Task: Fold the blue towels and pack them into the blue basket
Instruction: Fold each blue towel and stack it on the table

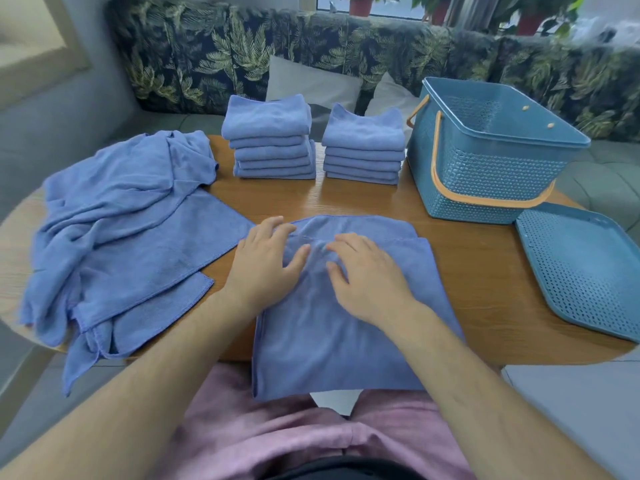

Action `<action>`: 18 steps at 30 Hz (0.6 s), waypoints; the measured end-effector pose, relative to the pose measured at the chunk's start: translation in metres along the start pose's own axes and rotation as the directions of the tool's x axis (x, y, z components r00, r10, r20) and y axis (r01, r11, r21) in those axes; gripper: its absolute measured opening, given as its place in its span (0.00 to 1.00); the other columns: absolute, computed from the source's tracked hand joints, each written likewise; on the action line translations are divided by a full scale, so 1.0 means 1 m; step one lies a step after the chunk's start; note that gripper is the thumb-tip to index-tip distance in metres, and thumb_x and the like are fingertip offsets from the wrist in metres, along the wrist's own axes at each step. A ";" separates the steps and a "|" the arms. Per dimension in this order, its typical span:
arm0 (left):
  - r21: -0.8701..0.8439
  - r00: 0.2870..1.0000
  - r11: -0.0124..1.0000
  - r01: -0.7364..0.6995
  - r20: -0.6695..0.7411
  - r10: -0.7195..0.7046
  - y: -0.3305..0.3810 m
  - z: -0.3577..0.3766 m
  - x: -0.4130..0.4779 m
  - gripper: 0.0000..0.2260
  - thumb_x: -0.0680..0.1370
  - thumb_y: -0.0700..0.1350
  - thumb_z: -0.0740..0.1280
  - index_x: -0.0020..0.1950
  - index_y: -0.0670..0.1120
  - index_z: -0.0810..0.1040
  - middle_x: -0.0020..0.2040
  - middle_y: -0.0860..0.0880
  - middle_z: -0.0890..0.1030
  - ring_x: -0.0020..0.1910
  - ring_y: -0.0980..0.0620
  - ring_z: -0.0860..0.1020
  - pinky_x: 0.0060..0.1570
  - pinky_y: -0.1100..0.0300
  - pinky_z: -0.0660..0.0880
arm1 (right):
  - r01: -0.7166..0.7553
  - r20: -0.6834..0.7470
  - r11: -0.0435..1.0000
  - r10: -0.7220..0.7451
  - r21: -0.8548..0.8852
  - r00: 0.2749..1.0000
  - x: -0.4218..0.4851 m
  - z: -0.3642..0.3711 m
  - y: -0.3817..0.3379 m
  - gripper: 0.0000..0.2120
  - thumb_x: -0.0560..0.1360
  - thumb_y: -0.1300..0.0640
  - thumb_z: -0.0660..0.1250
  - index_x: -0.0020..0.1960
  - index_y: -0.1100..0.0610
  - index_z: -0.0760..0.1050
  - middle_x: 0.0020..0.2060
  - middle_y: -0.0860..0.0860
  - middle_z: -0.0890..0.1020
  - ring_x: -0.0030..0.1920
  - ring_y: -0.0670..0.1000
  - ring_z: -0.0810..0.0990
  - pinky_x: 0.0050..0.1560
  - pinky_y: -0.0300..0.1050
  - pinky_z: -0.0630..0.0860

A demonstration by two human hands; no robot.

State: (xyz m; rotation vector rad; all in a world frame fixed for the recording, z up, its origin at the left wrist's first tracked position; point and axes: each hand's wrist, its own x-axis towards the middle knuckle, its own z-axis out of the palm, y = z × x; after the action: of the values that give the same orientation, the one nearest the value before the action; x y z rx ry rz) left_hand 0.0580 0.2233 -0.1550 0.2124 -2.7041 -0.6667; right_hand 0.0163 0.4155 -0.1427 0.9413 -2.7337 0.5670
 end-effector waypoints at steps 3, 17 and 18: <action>-0.006 0.997 0.999 0.048 0.056 -0.047 -0.014 0.000 0.007 0.27 0.79 0.63 0.56 0.71 0.48 0.73 0.67 0.50 0.77 0.68 0.48 0.72 0.65 0.50 0.66 | 0.043 0.028 0.999 -0.043 0.028 0.999 0.042 0.019 -0.017 0.15 0.79 0.55 0.61 0.61 0.57 0.79 0.59 0.52 0.81 0.61 0.57 0.77 0.60 0.51 0.72; 0.194 0.975 0.981 0.027 0.210 -0.068 -0.040 -0.001 0.046 0.25 0.84 0.61 0.52 0.76 0.50 0.69 0.81 0.53 0.60 0.81 0.52 0.50 0.79 0.46 0.44 | 0.018 0.160 1.000 -0.019 0.009 0.987 0.057 0.043 -0.011 0.24 0.83 0.48 0.58 0.77 0.52 0.68 0.78 0.46 0.67 0.78 0.46 0.60 0.77 0.44 0.53; 0.182 0.985 0.983 -0.007 0.172 -0.025 -0.036 0.001 0.045 0.24 0.83 0.59 0.55 0.75 0.49 0.70 0.80 0.52 0.61 0.81 0.51 0.52 0.79 0.47 0.46 | 0.019 0.165 1.000 -0.020 0.005 0.986 0.058 0.044 -0.011 0.24 0.83 0.48 0.57 0.78 0.51 0.67 0.78 0.46 0.66 0.79 0.46 0.59 0.77 0.45 0.53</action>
State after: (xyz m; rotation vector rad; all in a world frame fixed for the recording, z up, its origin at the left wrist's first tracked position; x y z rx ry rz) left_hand 0.0177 0.1824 -0.1592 0.2212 -2.9355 -0.4579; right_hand -0.0248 0.3574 -0.1616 1.0597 -2.8657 0.5108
